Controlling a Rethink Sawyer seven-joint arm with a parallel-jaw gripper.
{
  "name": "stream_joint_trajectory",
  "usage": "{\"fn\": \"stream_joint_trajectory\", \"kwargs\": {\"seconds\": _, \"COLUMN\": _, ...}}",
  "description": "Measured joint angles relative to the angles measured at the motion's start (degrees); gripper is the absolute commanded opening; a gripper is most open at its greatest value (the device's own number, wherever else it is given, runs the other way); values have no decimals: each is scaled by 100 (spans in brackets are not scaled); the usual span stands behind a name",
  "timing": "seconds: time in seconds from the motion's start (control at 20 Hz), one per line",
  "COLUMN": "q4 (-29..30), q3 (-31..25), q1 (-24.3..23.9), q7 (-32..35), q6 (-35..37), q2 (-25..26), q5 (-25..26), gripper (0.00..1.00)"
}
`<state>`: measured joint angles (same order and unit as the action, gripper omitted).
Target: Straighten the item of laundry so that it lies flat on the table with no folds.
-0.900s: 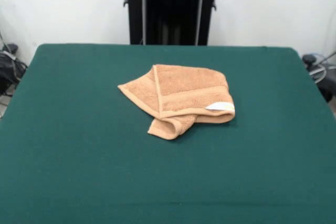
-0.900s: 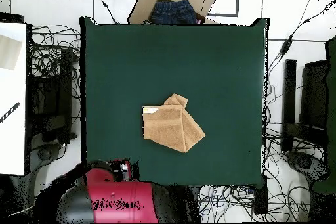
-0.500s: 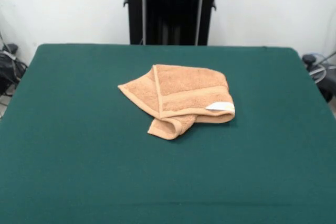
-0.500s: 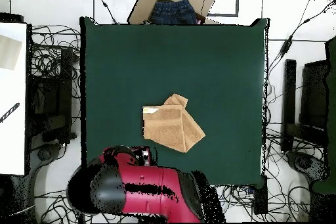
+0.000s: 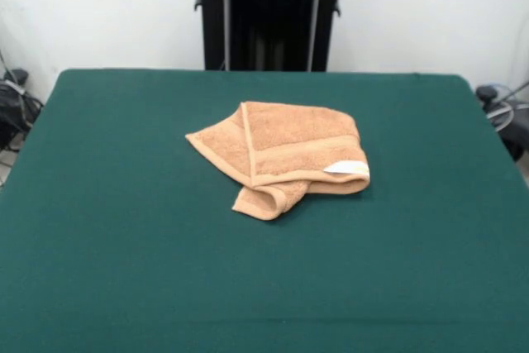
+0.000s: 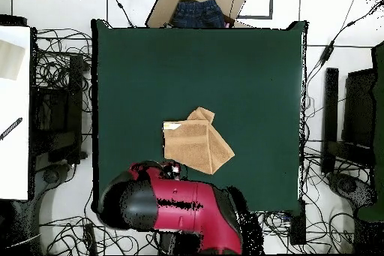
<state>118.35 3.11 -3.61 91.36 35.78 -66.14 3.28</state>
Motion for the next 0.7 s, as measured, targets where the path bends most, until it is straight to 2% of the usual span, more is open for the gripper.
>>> {"fn": "stream_joint_trajectory", "kwargs": {"seconds": 0.25, "q4": 8, "q3": -145, "q1": -314, "q7": 0, "q6": -292, "q2": 299, "q5": 0, "gripper": 100}}
{"fn": "stream_joint_trajectory", "kwargs": {"seconds": 0.7, "q4": 7, "q3": -430, "q1": -715, "q7": 0, "q6": -647, "q2": 895, "q5": 325, "gripper": 100}}
